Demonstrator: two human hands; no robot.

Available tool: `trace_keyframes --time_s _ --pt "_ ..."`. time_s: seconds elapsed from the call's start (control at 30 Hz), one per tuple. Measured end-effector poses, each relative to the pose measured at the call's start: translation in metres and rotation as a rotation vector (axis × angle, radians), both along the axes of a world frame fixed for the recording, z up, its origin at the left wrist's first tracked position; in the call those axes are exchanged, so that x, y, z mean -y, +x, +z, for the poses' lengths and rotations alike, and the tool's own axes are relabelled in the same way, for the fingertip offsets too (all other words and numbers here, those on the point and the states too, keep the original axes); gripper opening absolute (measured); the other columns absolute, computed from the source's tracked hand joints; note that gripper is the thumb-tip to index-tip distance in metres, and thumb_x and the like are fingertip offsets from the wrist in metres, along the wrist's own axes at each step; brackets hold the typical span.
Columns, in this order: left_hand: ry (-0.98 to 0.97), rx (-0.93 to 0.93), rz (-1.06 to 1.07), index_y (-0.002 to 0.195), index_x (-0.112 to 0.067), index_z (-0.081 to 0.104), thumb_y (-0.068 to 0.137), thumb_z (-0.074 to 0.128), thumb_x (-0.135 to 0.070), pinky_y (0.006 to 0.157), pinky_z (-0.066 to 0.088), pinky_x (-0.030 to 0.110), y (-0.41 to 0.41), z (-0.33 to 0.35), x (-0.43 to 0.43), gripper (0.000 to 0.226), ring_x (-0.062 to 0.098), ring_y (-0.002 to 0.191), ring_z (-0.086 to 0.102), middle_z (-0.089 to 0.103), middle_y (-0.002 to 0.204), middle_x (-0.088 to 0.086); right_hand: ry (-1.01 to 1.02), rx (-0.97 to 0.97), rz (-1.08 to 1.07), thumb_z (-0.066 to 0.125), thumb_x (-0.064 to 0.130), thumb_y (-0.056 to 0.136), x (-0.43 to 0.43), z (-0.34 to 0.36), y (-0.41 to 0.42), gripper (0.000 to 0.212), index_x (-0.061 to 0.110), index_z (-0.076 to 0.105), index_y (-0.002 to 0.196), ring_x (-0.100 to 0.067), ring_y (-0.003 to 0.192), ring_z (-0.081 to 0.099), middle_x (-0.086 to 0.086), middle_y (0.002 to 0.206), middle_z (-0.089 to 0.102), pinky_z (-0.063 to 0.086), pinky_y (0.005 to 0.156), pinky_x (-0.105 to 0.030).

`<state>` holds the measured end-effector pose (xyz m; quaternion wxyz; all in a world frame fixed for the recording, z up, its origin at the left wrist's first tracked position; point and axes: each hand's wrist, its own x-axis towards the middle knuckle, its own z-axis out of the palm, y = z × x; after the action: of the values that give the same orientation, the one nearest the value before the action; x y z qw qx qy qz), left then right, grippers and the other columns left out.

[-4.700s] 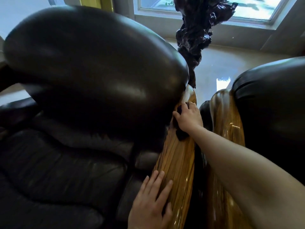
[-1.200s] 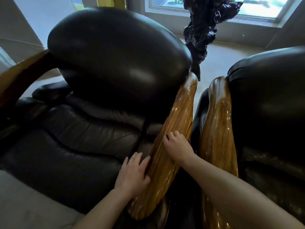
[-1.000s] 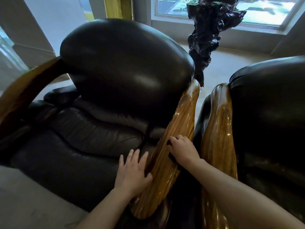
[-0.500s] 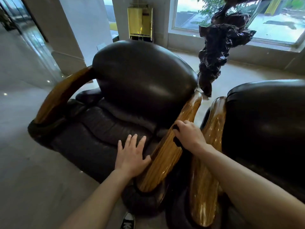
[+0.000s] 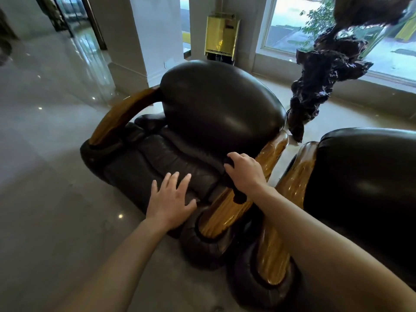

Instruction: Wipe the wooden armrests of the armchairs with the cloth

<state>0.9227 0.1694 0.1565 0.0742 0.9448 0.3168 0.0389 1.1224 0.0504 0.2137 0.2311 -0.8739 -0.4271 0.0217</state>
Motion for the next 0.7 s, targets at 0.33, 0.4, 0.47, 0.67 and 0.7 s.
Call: trace_keyframes --time_s 0.33,0.4,0.47,0.67,0.7 --pt "-0.07 0.011 0.161 0.153 -0.035 0.014 0.085 0.041 -0.062 0.118 0.01 0.058 -0.117 0.005 -0.03 0.077 0.026 0.149 0.011 0.02 0.162 0.007 -0.031 -0.023 0.086 0.054 0.037 0.099 -0.033 0.012 -0.103 0.041 0.019 0.054 0.136 -0.025 0.108 0.06 -0.006 0.116 0.065 0.042 0.085 -0.032" --pt "-0.072 -0.004 0.166 0.153 -0.034 0.01 0.087 0.041 -0.06 0.119 0.01 0.056 -0.144 0.007 -0.033 0.077 0.026 0.15 0.01 0.018 0.162 0.008 -0.025 -0.019 0.116 0.055 0.037 0.098 -0.039 0.015 -0.125 0.04 0.019 0.055 0.134 -0.025 0.107 0.061 -0.006 0.115 0.065 0.044 0.085 -0.033" --pt "-0.078 -0.017 0.192 0.153 -0.034 0.008 0.089 0.04 -0.059 0.119 0.011 0.055 -0.171 0.01 -0.034 0.076 0.025 0.15 0.007 0.015 0.163 0.007 -0.009 -0.032 0.136 0.057 0.037 0.097 -0.044 0.017 -0.147 0.039 0.019 0.057 0.132 -0.025 0.106 0.061 -0.005 0.114 0.065 0.045 0.084 -0.033" --pt "-0.078 -0.036 0.323 0.153 -0.034 0.008 0.09 0.038 -0.059 0.117 0.018 0.053 -0.234 0.023 -0.041 0.075 0.027 0.148 0.014 0.016 0.163 0.007 -0.004 -0.055 0.232 0.056 0.037 0.097 -0.074 0.021 -0.198 0.039 0.02 0.058 0.133 -0.022 0.105 0.061 -0.003 0.113 0.066 0.045 0.088 -0.034" --pt "-0.07 -0.029 0.347 0.153 -0.034 0.009 0.089 0.037 -0.058 0.116 0.02 0.053 -0.241 0.024 -0.042 0.074 0.028 0.147 0.017 0.017 0.162 0.008 -0.011 -0.058 0.254 0.056 0.038 0.098 -0.08 0.021 -0.204 0.04 0.021 0.057 0.133 -0.022 0.105 0.061 -0.002 0.113 0.065 0.046 0.088 -0.034"
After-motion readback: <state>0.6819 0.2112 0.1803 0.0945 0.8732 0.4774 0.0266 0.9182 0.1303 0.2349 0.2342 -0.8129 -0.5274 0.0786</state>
